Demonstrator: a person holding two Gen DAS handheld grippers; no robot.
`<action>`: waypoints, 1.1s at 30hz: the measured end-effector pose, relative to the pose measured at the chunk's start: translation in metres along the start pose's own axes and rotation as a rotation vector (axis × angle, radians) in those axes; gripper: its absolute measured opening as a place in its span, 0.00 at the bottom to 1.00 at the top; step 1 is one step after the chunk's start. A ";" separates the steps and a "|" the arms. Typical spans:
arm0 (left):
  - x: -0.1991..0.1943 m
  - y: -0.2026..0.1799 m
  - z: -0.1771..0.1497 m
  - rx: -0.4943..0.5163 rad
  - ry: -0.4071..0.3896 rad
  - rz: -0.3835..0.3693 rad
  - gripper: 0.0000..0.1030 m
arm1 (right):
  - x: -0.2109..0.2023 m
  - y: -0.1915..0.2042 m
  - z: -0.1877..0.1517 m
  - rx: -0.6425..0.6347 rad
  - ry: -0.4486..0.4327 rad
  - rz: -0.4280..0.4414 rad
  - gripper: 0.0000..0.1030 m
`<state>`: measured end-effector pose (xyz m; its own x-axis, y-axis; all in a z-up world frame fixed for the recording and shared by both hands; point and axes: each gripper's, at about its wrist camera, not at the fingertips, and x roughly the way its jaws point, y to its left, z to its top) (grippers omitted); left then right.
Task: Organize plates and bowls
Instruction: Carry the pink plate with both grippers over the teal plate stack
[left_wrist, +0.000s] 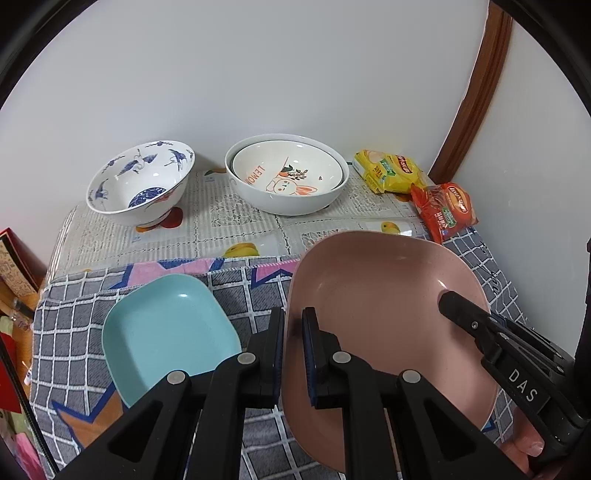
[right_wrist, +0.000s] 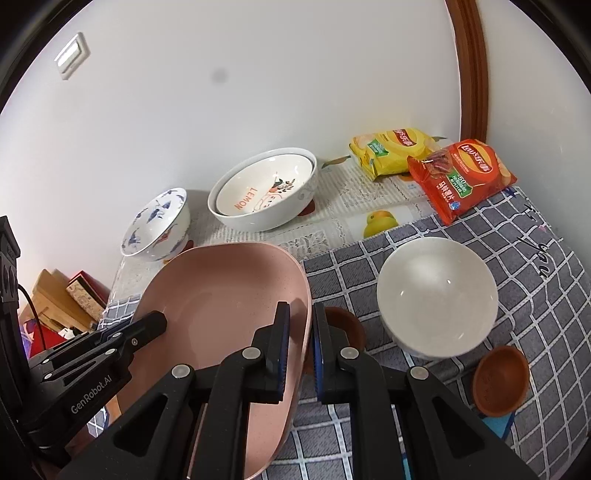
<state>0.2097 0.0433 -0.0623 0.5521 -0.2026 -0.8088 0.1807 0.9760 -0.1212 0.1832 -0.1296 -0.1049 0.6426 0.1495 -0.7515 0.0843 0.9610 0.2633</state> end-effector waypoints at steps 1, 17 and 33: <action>-0.003 0.000 -0.002 -0.003 -0.002 0.000 0.10 | -0.004 0.001 -0.002 -0.003 -0.003 0.002 0.11; -0.044 0.005 -0.024 -0.022 -0.036 0.034 0.10 | -0.037 0.021 -0.017 -0.022 -0.033 0.039 0.10; -0.062 0.008 -0.029 -0.044 -0.050 0.069 0.10 | -0.047 0.031 -0.019 -0.053 -0.036 0.073 0.10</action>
<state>0.1537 0.0662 -0.0300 0.6019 -0.1372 -0.7867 0.1055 0.9902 -0.0920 0.1410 -0.1023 -0.0724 0.6729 0.2115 -0.7088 -0.0032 0.9591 0.2831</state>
